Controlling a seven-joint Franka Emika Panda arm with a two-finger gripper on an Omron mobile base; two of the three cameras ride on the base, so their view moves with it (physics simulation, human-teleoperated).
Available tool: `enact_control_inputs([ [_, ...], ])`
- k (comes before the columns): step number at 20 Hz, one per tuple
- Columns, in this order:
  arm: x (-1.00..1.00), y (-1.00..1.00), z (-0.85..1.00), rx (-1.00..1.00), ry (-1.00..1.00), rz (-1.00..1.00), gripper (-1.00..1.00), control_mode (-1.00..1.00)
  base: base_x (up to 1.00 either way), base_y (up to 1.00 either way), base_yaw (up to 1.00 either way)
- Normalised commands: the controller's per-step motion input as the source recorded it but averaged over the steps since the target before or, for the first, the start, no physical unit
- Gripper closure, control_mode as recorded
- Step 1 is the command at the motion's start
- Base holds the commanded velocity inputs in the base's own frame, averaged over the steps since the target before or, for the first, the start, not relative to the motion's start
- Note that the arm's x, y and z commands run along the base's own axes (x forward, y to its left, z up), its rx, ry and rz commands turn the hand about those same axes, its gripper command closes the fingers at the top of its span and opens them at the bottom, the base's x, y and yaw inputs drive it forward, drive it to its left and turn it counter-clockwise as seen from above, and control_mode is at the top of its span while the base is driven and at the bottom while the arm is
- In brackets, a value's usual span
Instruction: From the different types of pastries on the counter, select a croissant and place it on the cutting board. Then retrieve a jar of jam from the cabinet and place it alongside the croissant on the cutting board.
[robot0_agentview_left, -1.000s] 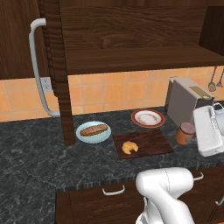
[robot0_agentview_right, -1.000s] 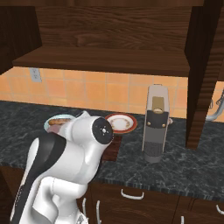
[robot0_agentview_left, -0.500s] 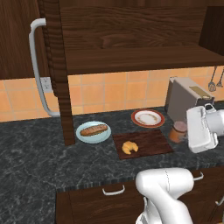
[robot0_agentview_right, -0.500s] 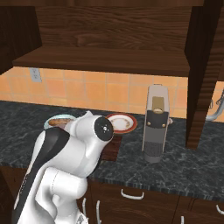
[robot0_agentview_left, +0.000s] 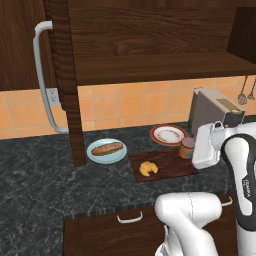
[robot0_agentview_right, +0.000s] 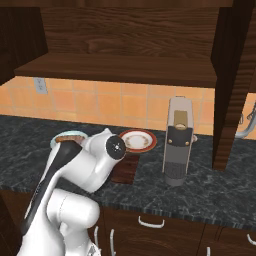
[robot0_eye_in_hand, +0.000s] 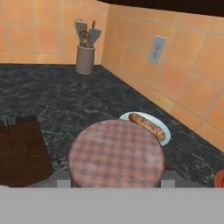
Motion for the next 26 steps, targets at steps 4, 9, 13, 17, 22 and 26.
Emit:
enact_control_inputs([
  [4, 0.87, -0.08, -0.6, 0.0, 0.01, -0.07, 1.0, -1.0, 0.0, 0.0, 0.0],
  [9, 0.38, -0.54, -0.65, -0.02, 0.2, -0.2, 1.0, -1.0, 0.0, 0.0, 0.0],
  [13, 0.12, -0.39, -0.26, 0.0, 0.08, -0.11, 1.0, -1.0, 0.0, 0.0, 0.0],
  [17, 0.51, 0.0, -0.25, 0.0, 0.0, -0.03, 1.0, -1.0, 0.0, 0.0, 0.0],
  [22, 1.0, 0.11, -0.72, -0.04, 0.0, -0.06, 1.0, -1.0, 0.0, 0.0, 0.0],
  [26, 0.45, 0.05, -0.28, 0.0, 0.0, -0.01, 1.0, -1.0, 0.0, 0.0, 0.0],
])
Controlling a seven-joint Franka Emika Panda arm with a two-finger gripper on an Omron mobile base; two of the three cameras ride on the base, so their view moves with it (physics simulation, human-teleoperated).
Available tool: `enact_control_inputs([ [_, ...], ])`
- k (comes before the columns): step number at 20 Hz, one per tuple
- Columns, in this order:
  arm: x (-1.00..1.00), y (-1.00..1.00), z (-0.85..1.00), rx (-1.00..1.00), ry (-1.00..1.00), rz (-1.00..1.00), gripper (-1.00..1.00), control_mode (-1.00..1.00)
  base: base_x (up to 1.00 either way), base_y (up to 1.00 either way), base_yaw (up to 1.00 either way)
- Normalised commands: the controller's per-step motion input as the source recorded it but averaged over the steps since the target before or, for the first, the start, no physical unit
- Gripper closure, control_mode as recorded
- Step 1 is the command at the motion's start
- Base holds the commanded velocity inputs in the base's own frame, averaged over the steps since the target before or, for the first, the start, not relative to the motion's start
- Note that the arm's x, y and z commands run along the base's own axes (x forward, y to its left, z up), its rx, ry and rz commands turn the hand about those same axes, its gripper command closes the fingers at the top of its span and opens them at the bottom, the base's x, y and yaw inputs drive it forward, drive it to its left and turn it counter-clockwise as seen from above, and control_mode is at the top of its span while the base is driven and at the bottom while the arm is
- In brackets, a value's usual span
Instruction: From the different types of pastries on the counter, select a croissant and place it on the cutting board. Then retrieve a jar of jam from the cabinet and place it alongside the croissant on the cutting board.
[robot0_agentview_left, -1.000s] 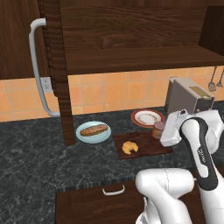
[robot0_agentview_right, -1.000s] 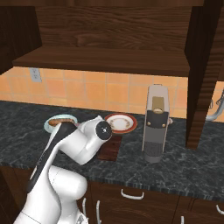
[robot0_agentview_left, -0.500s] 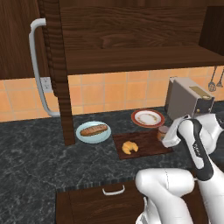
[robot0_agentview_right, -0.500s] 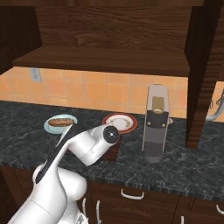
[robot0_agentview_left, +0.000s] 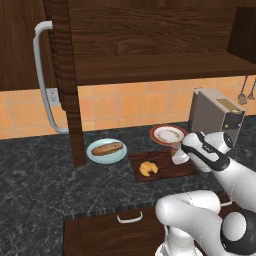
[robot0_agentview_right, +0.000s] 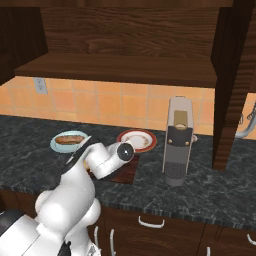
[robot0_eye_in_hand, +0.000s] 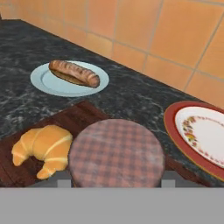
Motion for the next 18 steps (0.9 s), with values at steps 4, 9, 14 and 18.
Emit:
enact_control_inputs([
  [4, 0.0, 0.07, -0.41, -0.04, 0.03, 0.0, 1.0, -1.0, 0.0, 0.0, 0.0],
  [9, -0.12, 0.1, -0.24, -0.01, 0.1, 0.0, 1.0, -1.0, 0.0, 0.0, 0.0],
  [14, 0.12, 0.04, -0.33, 0.0, 0.02, 0.0, 1.0, -1.0, 0.0, 0.0, 0.0],
  [18, 0.56, 0.0, -0.66, -0.03, -0.05, 0.0, 1.0, -1.0, 0.0, 0.0, 0.0],
])
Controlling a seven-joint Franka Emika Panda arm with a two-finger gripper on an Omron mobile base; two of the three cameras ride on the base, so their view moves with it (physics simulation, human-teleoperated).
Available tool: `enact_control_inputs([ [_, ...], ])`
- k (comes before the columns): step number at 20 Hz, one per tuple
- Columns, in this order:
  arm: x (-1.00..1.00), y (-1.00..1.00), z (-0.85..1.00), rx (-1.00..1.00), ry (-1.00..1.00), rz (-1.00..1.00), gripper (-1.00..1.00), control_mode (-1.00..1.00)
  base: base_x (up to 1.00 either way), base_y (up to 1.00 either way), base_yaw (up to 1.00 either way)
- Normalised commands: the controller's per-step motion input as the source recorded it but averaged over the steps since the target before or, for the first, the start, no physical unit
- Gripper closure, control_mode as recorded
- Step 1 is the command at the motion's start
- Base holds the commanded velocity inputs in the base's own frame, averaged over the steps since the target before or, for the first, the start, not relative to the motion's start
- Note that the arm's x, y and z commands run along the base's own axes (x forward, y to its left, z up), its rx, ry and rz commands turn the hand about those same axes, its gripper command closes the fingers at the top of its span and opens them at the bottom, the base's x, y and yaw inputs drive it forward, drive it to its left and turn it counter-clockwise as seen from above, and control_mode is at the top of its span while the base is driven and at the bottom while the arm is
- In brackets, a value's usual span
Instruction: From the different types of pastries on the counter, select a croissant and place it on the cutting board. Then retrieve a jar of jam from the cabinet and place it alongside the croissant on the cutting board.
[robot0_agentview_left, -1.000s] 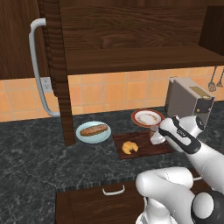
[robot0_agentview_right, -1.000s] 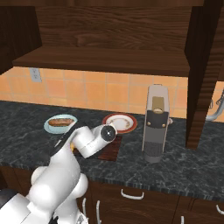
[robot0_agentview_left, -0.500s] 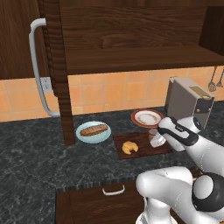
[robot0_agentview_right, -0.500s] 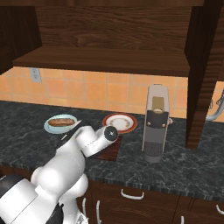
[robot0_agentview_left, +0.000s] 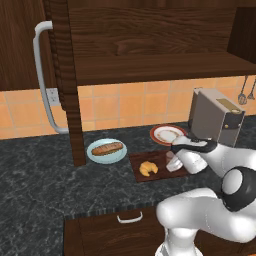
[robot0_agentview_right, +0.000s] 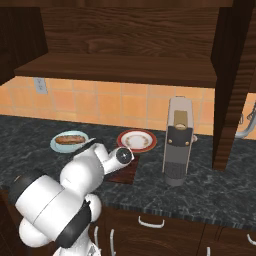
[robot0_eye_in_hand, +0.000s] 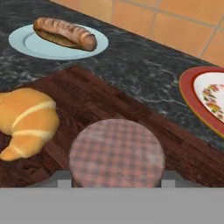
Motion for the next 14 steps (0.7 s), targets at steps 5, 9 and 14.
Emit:
enact_control_inputs([
  [5, 0.1, 0.0, 0.0, 0.0, 0.0, 0.0, 1.0, -1.0, 0.0, 0.0, 0.0],
  [9, 0.71, -0.03, -0.05, 0.07, 0.0, 0.0, 1.0, -1.0, 0.0, 0.0, 0.0],
  [14, -0.01, 0.0, -0.36, 0.01, 0.03, 0.0, 1.0, -1.0, 0.0, 0.0, 0.0],
])
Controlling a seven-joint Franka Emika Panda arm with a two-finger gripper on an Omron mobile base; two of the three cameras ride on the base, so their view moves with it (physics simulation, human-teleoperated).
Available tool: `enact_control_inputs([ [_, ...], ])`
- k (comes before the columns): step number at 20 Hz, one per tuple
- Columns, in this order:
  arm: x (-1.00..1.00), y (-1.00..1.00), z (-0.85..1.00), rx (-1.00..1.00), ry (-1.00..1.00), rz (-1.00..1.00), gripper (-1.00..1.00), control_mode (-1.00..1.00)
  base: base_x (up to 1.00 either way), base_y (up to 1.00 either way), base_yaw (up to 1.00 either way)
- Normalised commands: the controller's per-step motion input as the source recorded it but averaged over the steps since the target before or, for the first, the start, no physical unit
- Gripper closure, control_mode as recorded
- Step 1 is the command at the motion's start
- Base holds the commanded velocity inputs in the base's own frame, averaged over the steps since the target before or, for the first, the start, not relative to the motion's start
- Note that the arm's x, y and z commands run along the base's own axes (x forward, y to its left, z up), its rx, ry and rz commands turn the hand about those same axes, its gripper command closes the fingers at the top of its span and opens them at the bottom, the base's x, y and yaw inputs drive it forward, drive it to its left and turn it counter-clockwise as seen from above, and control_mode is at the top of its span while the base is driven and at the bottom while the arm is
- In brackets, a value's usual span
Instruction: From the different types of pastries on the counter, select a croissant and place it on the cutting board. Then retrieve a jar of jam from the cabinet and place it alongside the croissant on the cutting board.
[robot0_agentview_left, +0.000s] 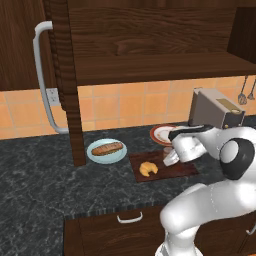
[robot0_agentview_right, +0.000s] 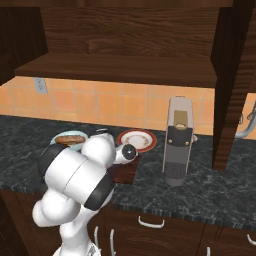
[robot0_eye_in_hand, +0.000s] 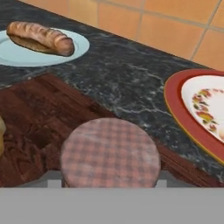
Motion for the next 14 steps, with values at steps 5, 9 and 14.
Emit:
enact_control_inputs([
  [5, 0.0, 0.02, -0.78, 0.01, 0.0, 0.0, 1.0, -1.0, 0.0, 0.0, 0.0],
  [9, -0.07, 0.14, -0.84, -0.02, 0.06, 0.0, -1.0, -1.0, 0.0, 0.0, 0.0],
  [14, -0.22, 0.0, -0.74, 0.0, 0.12, 0.0, -1.0, -1.0, 0.0, 0.0, 0.0],
])
